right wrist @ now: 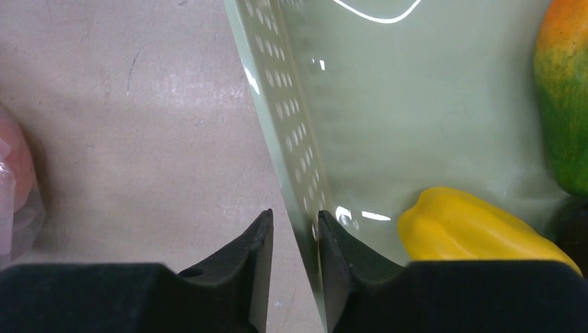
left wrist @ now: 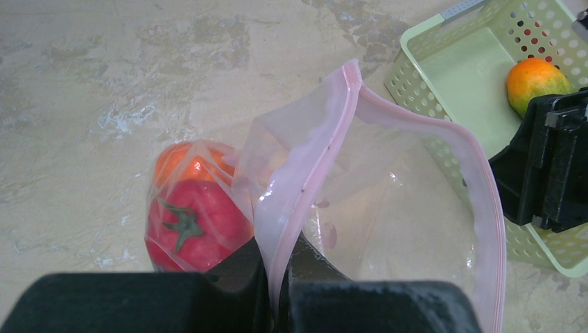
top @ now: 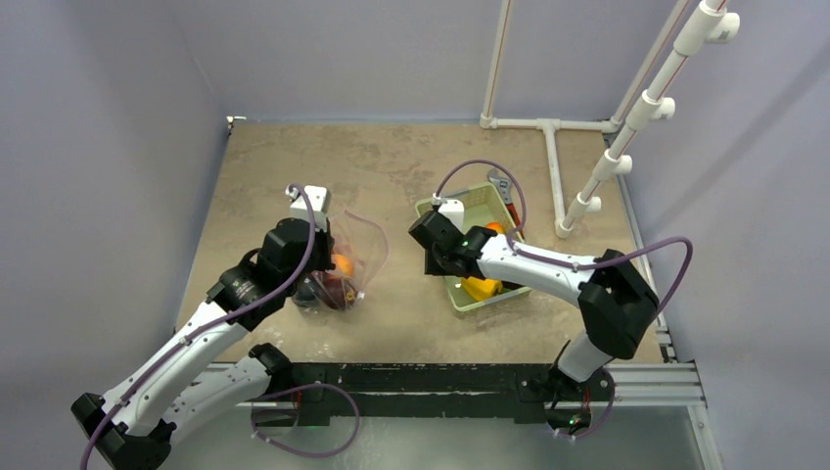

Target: Place the food in the zip-top bag and seal the zipper

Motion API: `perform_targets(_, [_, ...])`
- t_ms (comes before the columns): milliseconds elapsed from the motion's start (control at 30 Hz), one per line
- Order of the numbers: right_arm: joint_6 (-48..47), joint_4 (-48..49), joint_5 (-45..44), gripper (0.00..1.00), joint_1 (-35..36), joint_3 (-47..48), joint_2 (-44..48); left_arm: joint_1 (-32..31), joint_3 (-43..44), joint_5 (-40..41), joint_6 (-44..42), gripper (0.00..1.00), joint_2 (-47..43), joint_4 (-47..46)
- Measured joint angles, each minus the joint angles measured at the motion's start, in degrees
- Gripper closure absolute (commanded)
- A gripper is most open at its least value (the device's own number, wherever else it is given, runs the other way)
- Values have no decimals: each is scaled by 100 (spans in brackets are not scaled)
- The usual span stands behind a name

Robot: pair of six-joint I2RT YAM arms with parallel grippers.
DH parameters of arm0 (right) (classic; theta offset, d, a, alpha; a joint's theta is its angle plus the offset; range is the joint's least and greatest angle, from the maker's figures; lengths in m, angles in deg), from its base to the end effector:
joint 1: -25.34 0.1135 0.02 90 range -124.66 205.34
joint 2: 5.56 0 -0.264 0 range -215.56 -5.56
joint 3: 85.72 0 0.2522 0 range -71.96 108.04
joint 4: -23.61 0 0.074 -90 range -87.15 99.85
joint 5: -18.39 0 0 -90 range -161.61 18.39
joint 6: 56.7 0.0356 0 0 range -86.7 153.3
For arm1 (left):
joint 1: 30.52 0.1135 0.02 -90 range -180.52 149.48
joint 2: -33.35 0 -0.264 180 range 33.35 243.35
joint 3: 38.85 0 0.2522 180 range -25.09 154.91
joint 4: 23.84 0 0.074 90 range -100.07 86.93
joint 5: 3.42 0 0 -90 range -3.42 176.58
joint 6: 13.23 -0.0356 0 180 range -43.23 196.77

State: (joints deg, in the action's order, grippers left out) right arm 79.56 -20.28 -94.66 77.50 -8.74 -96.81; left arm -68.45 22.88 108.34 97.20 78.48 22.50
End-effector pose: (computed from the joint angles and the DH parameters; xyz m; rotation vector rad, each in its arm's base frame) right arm 0.2113 0.2493 0.2246 0.0164 2.4794 0.2048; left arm 0.1409 -0.0931 0.3195 0.0856 2.0561 -0.2355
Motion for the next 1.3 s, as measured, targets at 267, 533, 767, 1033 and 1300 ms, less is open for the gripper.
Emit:
perform_targets(267, [-59,13,-68,100,-7,315,-308,0,0,0,0,100,-4,0])
perform_targets(533, [-164,83,-81,100,-46,1027,-831,0,-2,0,0,100,-52,0])
perform_targets(767, [-391,243,-79,100,-138,1749,-1486,0,-9,0,0,100,-81,4])
perform_targets(1033, [-649,431,-46,59,-214,2323,-2031,0,-9,0,0,100,-90,4])
perform_targets(1300, [-741,476,-153,47,-240,2538,-1985,0,-9,0,0,100,-90,4])
